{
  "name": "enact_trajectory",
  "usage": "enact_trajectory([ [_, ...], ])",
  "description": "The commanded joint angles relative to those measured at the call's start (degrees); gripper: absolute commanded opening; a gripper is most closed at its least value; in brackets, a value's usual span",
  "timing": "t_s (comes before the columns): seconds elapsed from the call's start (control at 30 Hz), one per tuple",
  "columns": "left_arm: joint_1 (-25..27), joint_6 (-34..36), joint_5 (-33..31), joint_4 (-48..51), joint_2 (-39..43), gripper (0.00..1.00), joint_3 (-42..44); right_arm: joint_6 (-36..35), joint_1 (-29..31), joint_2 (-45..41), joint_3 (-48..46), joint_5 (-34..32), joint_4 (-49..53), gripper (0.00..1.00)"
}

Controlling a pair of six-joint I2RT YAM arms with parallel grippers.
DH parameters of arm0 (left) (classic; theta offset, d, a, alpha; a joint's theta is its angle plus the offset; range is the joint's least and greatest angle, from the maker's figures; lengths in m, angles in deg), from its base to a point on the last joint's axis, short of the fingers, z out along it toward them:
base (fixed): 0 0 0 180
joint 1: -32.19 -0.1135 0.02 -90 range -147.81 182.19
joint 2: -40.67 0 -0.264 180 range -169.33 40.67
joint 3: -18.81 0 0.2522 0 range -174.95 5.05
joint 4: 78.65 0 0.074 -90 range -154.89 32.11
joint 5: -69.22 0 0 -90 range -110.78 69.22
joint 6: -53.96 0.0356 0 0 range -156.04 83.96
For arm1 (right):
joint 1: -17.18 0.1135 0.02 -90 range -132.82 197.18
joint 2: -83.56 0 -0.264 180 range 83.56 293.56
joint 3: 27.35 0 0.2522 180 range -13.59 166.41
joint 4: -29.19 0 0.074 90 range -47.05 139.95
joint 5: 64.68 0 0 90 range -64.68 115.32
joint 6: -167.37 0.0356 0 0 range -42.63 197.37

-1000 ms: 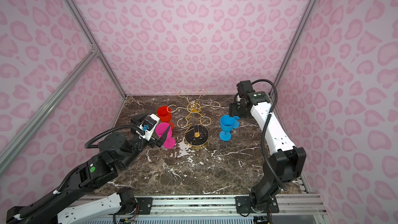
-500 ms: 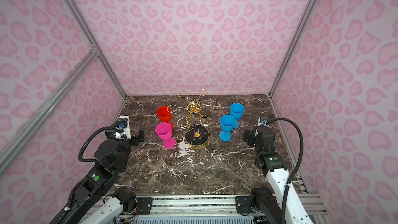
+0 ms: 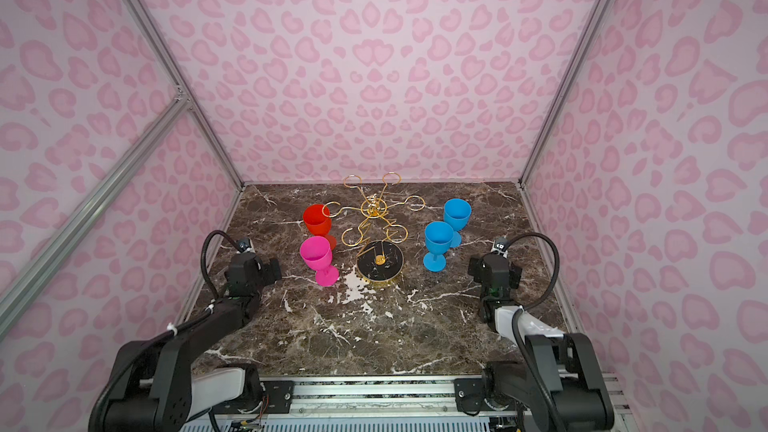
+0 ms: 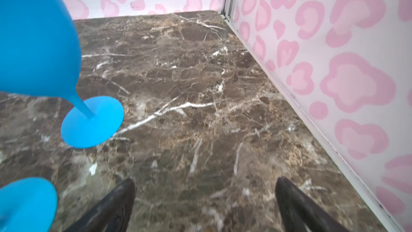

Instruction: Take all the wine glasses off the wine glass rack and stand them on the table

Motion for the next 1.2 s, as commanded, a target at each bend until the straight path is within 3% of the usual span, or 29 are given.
enact_trajectory([
  [0.0,-0.1,0.3,1.6,-15.7,-4.9,0.97,-1.4,-1.5,-0.3,5.4,0.4,1.9,-14.5,1.0],
  [0.1,-0.6,2.0,6.4,-19.6,-8.0,0.97,-1.0,-4.3,1.5,14.7,-3.5,1.1,-32.7,1.0],
  [0.13,-0.6,2.3,7.2,-22.5,-7.9,0.97,0.4,-3.9,2.4,11.6,-1.9,-0.3,-24.1,1.0],
  [0.17,-0.9,2.5,8.7,-28.4,-8.7,0.97,3.4,-4.3,2.5,12.2,-2.2,-0.3,-24.6,1.0],
  [0.2,-1.1,2.3,9.2,-35.4,-10.5,0.97,5.8,-4.8,2.5,15.1,-3.7,-1.2,-32.9,1.0],
  [0.23,-1.2,2.5,9.7,-29.9,-9.0,0.97,4.7,-4.3,2.5,14.8,-3.4,-2.0,-32.3,1.0],
  [0.3,-1.2,3.6,11.8,-28.7,-10.2,0.97,3.2,-2.3,1.8,12.5,-0.2,-2.4,-21.3,1.0],
  [0.37,-1.2,3.8,12.1,-29.7,-10.3,0.97,3.4,-3.6,2.4,14.9,-2.5,-3.4,-30.8,1.0],
  [0.47,-1.1,3.9,11.8,-28.4,-9.9,0.97,3.1,-2.8,2.3,12.2,-0.8,-3.3,-22.2,1.0],
  [0.57,-1.0,4.0,11.6,-29.2,-10.0,0.97,3.3,-3.4,2.6,14.4,-2.3,-3.9,-29.4,1.0],
  [0.7,-0.9,4.0,11.6,-29.2,-9.9,0.97,3.4,-3.3,3.1,12.4,-0.4,-4.1,-22.4,1.0],
  [1.0,-0.9,4.0,11.6,-29.2,-9.8,0.97,3.5,-3.4,3.1,12.8,-0.5,-4.4,-23.3,1.0],
  [1.17,-0.9,4.0,11.6,-29.2,-9.9,0.97,3.5,-2.7,1.1,12.9,0.3,0.2,-21.3,1.0],
])
